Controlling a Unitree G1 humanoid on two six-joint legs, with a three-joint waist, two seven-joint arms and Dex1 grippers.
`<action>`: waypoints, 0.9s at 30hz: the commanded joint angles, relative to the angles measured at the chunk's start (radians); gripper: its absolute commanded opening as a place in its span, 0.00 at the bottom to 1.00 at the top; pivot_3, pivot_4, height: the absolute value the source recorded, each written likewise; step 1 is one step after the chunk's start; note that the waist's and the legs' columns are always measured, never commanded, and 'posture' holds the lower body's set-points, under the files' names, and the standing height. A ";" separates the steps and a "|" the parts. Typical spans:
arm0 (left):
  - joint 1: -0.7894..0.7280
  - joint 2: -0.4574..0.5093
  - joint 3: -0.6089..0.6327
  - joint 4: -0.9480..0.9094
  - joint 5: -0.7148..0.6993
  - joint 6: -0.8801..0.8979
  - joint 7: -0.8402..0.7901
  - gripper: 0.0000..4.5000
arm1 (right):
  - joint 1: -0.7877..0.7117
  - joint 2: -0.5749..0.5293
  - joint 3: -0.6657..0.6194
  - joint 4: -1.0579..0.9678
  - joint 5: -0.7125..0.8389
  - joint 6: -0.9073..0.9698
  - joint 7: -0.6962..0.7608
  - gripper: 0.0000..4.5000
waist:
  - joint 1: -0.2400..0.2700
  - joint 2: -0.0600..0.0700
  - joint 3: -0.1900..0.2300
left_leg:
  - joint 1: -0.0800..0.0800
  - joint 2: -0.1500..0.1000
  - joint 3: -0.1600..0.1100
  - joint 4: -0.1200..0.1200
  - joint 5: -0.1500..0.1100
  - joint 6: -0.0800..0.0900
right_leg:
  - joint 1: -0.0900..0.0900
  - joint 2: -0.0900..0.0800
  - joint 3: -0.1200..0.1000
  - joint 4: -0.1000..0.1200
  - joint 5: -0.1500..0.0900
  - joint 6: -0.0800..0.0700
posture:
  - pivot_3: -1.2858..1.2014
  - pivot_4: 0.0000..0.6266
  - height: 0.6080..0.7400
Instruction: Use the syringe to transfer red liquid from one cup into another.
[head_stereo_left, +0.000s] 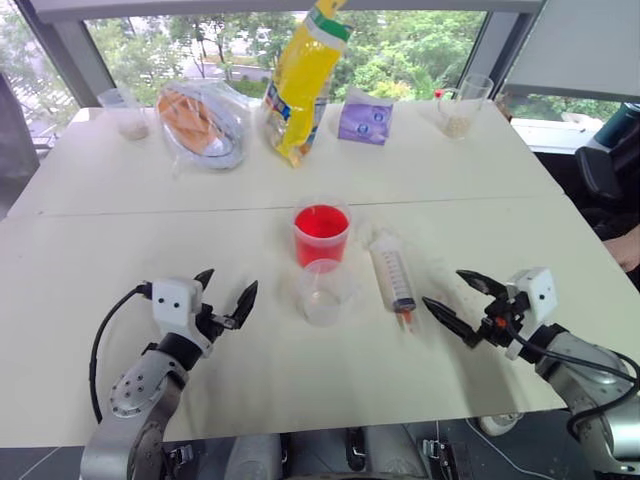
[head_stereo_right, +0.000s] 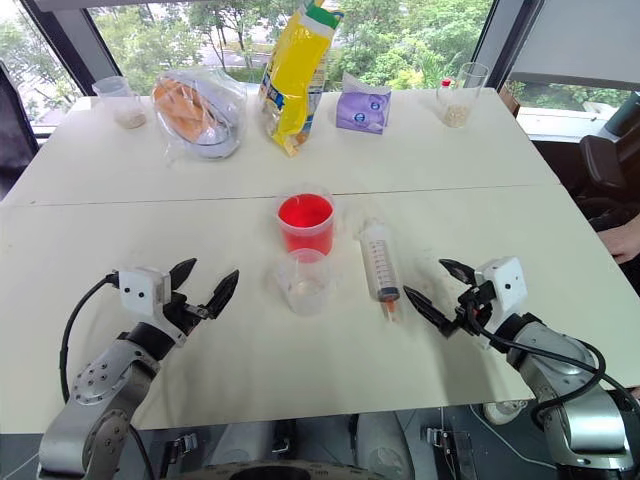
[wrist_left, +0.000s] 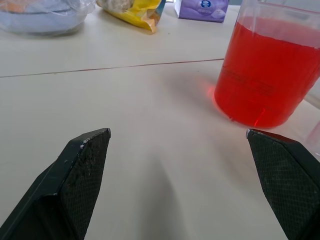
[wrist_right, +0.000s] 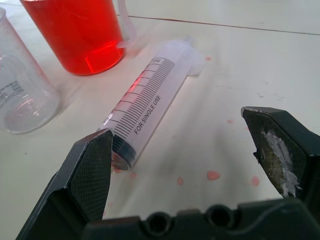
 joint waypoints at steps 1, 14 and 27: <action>0.004 -0.002 0.005 -0.048 0.008 -0.025 0.003 1.00 | -0.005 -0.009 -0.022 -0.012 0.003 -0.013 0.006 1.00 | 0.001 0.000 0.000 | 0.000 0.000 0.000 0.000 0.000 0.000 | 0.000 0.000 0.000 0.000 0.000 0.000 | 0.52 0.24 1.00; -0.026 -0.017 0.026 -0.007 -0.014 -0.039 -0.012 1.00 | -0.038 -0.020 -0.021 0.011 0.002 0.001 0.026 1.00 | 0.002 0.000 0.000 | 0.000 0.000 0.000 0.000 0.000 0.000 | 0.000 0.000 0.000 0.000 0.000 0.000 | 0.52 0.24 1.00; -0.024 0.000 0.022 0.025 -0.001 -0.074 -0.064 1.00 | -0.089 -0.057 -0.039 -0.048 0.055 0.132 0.011 1.00 | 0.018 0.000 0.000 | 0.000 0.000 0.000 0.000 0.000 0.000 | 0.000 0.000 0.000 0.000 0.000 0.000 | 0.52 0.24 1.00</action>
